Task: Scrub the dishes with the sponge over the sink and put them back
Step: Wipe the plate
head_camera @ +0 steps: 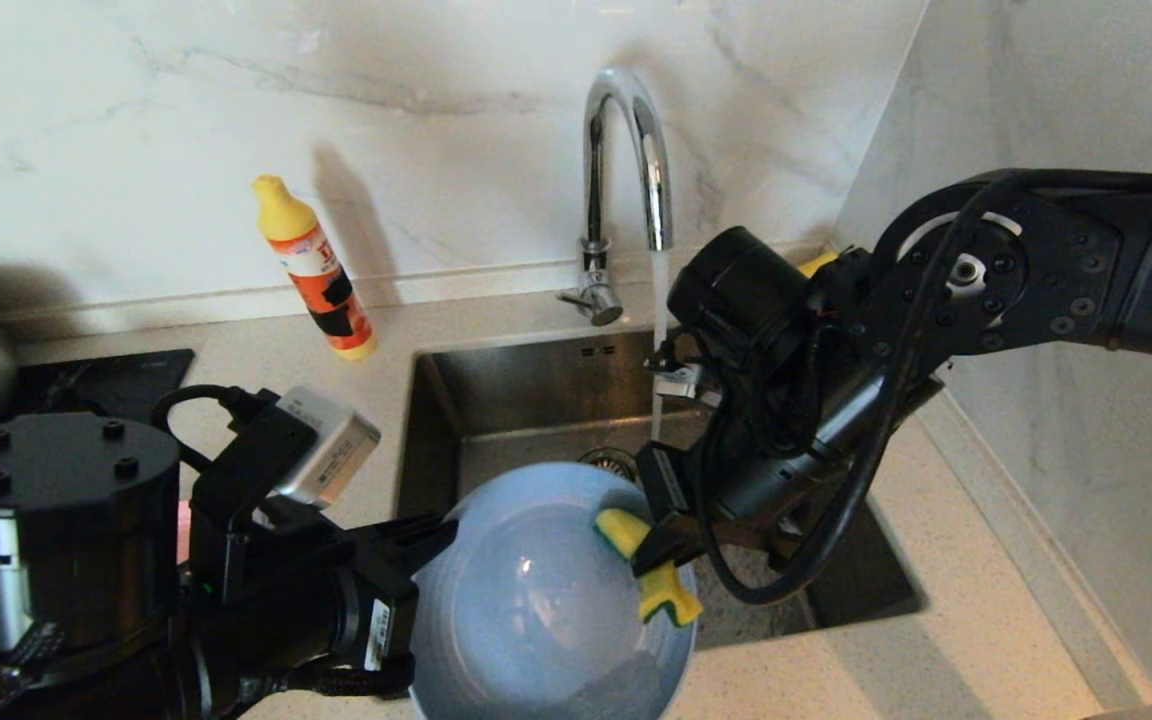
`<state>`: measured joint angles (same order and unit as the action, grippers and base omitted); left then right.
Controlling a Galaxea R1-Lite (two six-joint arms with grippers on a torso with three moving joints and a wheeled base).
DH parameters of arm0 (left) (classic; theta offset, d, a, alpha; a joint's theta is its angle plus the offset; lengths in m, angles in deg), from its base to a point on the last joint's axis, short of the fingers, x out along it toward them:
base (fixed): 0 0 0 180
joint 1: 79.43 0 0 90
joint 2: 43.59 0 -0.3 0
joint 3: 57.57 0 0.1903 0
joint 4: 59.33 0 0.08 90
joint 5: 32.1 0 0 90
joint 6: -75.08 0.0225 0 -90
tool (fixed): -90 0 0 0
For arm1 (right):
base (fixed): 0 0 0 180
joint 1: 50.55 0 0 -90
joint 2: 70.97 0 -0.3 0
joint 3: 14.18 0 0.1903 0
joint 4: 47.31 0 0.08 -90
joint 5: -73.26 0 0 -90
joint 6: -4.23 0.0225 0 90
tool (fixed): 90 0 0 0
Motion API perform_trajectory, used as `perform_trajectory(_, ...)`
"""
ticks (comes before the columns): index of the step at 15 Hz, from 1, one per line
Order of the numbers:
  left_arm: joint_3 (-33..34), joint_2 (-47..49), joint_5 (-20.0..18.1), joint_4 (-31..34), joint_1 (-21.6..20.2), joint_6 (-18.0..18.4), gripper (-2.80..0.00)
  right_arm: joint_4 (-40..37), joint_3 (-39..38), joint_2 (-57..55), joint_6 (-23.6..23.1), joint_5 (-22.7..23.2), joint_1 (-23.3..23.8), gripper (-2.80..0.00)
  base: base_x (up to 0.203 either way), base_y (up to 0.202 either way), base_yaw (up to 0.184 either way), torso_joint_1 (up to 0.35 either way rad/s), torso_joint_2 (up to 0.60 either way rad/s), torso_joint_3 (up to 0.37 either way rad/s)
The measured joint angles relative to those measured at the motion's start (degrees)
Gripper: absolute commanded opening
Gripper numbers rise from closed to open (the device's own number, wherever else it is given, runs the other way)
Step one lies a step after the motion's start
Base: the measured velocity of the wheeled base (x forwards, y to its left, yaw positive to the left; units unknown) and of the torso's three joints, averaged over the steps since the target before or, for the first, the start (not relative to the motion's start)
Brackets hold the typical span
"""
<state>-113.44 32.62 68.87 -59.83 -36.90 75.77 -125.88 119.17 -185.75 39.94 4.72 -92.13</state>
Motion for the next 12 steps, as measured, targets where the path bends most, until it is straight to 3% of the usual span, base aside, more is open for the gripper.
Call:
perform_trajectory(5, -0.9, 0.0, 0.0, 0.0, 0.0, -0.1, -2.80, -1.7, -3.0, -0.2, -0.2, 0.3, -1.2, -2.80, 0.000, 0.000, 0.000, 0.000, 0.00, 0.000)
perform_trajectory(12, -1.5, 0.5, 0.1, 0.0, -0.1, -0.9, -2.80, -1.5, -0.5, -2.9, 0.2, 0.2, -8.1, -2.80, 0.000, 0.000, 0.000, 0.000, 0.00, 0.000)
